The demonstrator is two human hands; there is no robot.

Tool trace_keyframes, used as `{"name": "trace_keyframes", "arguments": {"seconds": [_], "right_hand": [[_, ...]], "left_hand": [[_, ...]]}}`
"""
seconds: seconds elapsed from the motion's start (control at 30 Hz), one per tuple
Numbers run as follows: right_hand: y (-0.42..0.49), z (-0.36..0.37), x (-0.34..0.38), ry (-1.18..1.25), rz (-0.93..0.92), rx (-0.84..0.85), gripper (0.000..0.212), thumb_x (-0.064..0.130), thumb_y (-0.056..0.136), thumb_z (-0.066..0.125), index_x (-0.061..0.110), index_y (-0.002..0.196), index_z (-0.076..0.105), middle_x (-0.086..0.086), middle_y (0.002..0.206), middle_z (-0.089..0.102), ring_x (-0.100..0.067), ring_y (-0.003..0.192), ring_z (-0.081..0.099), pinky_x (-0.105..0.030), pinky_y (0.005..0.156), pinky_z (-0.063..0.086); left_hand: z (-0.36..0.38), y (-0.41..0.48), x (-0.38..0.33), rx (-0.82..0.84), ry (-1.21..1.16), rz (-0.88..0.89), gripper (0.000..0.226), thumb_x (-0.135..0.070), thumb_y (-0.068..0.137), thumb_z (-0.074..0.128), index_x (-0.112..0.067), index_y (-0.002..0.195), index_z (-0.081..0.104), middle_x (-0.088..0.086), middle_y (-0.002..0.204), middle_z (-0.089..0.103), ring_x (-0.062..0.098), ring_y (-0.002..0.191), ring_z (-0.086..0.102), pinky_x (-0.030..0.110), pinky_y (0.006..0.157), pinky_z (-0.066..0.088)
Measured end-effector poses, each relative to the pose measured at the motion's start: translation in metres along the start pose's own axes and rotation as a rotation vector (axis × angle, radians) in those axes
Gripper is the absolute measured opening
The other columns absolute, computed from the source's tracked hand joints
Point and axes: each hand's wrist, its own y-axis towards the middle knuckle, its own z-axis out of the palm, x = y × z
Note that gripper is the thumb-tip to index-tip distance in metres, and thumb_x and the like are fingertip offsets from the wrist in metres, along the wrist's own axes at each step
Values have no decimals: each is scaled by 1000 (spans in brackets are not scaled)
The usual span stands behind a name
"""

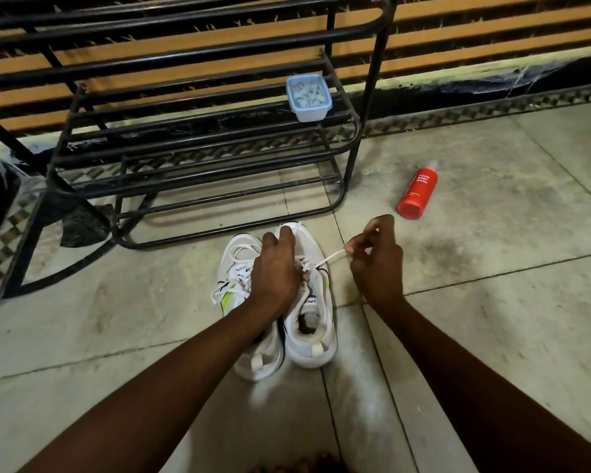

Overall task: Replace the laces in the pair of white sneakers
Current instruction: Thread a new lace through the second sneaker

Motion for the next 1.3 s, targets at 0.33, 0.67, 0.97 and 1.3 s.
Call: {"name": "trace_keyframes", "arguments": {"seconds": [0.33,0.67,0.97,1.3], "right_hand": [[-16,23,10,906,678,159,37,-18,91,38,18,99,43,-5,74,51,-23,67,59,-47,80,58],[11,9,13,-73,-98,364,17,0,93,46,14,93,56,14,67,45,-4,55,42,-24,55,34],[12,4,25,-747,-625,520,4,1,82,57,2,78,57,-14,98,53,-30,82,52,-37,54,46],[8,-10,33,839,545,34,29,-4,101,42,13,77,43,-17,80,60,-19,49,50,-25,48,39]], "left_hand": [[0,0,1,41,47,55,17,7,86,60,5,102,66,15,126,47,35,100,61,45,86,53],[7,3,3,34,98,97,14,-3,86,68,0,99,64,15,127,52,37,98,63,46,86,53],[7,2,3,72,110,97,19,-3,87,65,1,105,64,17,138,46,39,102,63,44,91,51],[9,3,4,105,194,99,37,-4,82,71,2,117,60,14,155,33,41,106,63,44,92,50]]}}
